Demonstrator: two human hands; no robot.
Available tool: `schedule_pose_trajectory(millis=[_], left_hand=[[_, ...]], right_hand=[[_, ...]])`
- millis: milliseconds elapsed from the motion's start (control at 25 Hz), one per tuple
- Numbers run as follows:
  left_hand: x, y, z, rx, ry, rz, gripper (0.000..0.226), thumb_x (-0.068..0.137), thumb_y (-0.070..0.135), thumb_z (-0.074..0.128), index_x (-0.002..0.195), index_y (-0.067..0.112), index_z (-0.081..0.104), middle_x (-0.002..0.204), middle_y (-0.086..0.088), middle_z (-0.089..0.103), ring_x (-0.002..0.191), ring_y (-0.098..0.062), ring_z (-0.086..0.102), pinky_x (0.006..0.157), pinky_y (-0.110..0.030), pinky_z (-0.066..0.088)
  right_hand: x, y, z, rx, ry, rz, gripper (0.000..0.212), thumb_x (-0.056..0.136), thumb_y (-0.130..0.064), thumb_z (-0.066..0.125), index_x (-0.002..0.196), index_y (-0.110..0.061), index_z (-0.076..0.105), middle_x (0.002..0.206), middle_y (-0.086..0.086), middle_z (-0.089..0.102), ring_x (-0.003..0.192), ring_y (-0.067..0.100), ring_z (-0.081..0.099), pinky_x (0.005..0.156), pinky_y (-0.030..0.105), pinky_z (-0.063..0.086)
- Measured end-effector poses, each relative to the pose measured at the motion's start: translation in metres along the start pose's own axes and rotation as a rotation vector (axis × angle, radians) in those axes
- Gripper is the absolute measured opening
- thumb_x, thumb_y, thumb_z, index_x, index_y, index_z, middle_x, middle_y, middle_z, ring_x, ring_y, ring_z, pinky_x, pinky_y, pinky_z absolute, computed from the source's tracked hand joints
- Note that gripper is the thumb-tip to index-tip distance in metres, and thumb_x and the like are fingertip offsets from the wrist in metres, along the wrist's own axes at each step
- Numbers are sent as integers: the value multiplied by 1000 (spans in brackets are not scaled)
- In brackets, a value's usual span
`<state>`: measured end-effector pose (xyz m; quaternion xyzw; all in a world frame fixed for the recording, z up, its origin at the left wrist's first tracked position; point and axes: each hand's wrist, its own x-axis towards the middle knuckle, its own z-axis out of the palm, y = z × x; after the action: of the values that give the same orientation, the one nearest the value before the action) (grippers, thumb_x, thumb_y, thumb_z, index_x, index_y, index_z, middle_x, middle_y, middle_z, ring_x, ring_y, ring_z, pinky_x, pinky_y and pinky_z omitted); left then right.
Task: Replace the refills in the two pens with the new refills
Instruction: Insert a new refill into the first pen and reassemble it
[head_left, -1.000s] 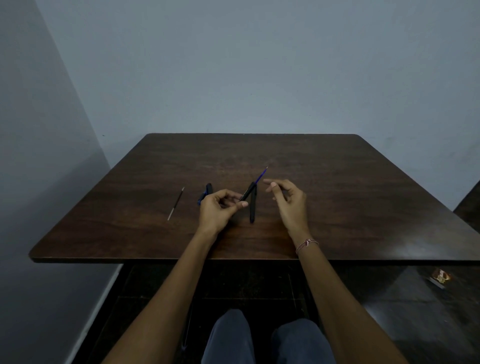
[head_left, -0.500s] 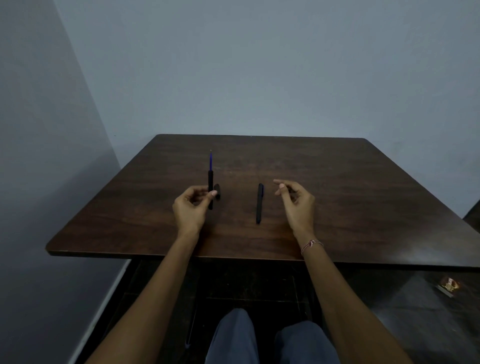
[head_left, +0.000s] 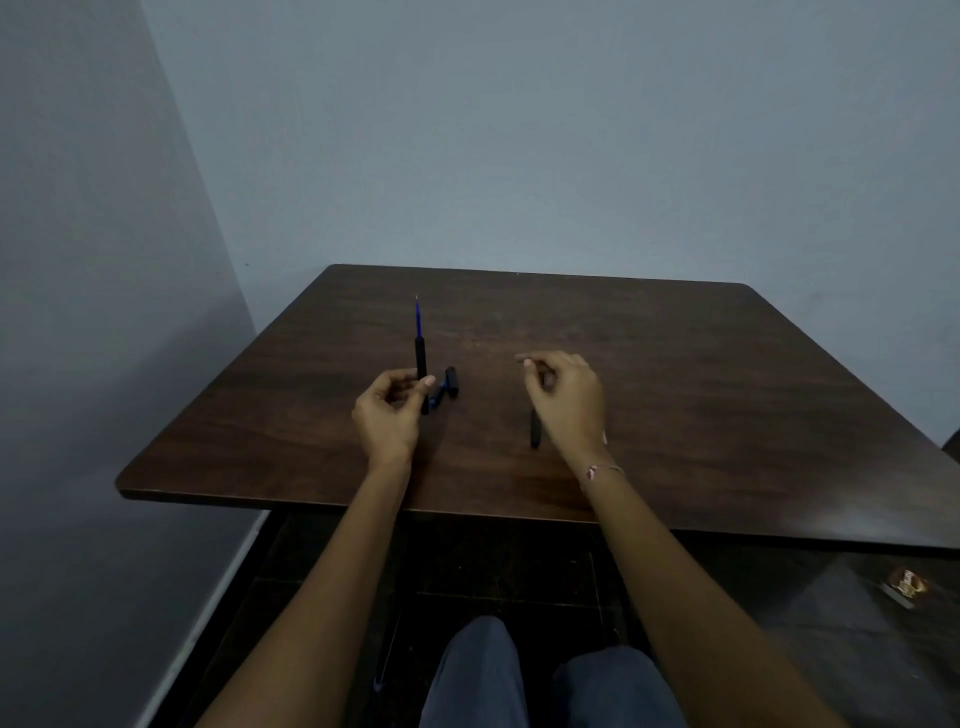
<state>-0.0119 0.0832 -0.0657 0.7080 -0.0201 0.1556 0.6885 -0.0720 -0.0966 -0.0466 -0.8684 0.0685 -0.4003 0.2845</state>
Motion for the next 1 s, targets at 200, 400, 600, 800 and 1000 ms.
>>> schedule_pose_trajectory(millis=[200, 400, 600, 800, 1000], left_hand=[[2, -1, -2, -24, 16, -11, 20, 75, 19, 77, 78, 34, 63, 80, 13, 67, 74, 8, 62, 58, -5, 47], [4, -6, -2, -73, 22, -8, 22, 76, 13, 75, 79, 31, 64, 79, 11, 67, 72, 13, 61, 58, -2, 46], [6, -9, -2, -71, 18, -39, 23, 76, 14, 75, 79, 33, 62, 79, 10, 67, 73, 14, 61, 59, -1, 46], [6, -9, -1, -65, 19, -25, 22, 76, 15, 76, 80, 32, 63, 78, 10, 67, 71, 13, 61, 58, -3, 46], [7, -9, 0, -76, 13, -19, 21, 75, 16, 77, 79, 31, 64, 78, 10, 68, 73, 10, 63, 58, -4, 46]], right_hand=[[14, -44, 53, -146, -269, 4, 24, 91, -28, 58, 113, -25, 65, 97, 1, 70, 96, 14, 58, 68, 25, 46], [17, -61, 76, -339, -438, -121, 22, 92, -26, 54, 110, -20, 66, 100, 5, 67, 105, 23, 53, 69, 30, 43], [16, -61, 82, -415, -548, -109, 29, 95, -33, 51, 106, -11, 66, 106, 8, 64, 107, 24, 52, 77, 33, 46], [18, -62, 81, -386, -584, -71, 28, 94, -32, 54, 102, -7, 64, 105, 11, 63, 106, 25, 53, 79, 35, 47], [16, -63, 82, -374, -548, -14, 21, 88, -25, 63, 98, -6, 64, 102, 13, 65, 97, 26, 60, 74, 33, 48]])
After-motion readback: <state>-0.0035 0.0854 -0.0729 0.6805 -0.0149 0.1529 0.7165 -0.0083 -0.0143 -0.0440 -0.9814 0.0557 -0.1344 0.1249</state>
